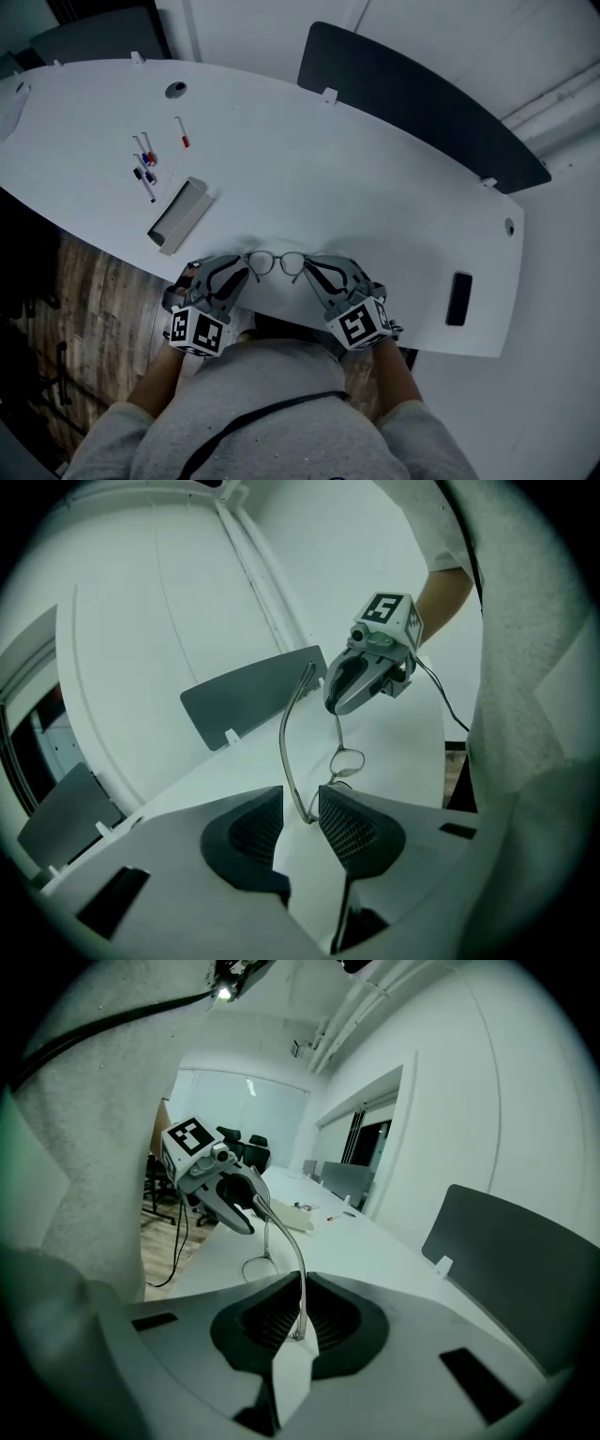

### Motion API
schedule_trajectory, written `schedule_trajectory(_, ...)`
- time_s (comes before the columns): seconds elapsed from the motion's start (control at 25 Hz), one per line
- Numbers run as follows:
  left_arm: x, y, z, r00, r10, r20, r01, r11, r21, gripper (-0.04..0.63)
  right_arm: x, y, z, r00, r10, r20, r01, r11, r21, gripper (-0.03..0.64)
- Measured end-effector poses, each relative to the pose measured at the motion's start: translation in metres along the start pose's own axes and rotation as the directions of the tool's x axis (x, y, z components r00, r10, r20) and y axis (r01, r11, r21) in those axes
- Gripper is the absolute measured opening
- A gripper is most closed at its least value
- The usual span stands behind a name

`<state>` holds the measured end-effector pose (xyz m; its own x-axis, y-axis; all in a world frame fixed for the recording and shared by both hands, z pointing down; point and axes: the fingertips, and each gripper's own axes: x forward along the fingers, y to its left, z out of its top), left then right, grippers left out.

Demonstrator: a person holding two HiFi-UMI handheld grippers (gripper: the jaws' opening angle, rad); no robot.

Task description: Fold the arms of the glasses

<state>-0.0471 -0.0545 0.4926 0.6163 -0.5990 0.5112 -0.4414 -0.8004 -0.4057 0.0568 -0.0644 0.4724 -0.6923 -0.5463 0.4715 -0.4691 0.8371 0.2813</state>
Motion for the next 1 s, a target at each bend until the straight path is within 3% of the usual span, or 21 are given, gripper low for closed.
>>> schedule_trajectory(0.6, 0.006, -0.001, 0.003, 1.0, -0.009, 0.021, 0.011, 0.997, -0.07, 0.094, 0.003, -0.011, -0.008, 0.99, -0.142, -0.005, 0.141, 0.972, 0.188, 0.034)
schedule_trajectory(1.0, 0.001, 0.001, -0.008, 1.0, -0.003, 0.024, 0.006, 0.991, -0.133, 0.041, 0.017, -0.007, 0.002, 0.983, -0.171, -0.067, 0.169, 0.985, -0.03, 0.032)
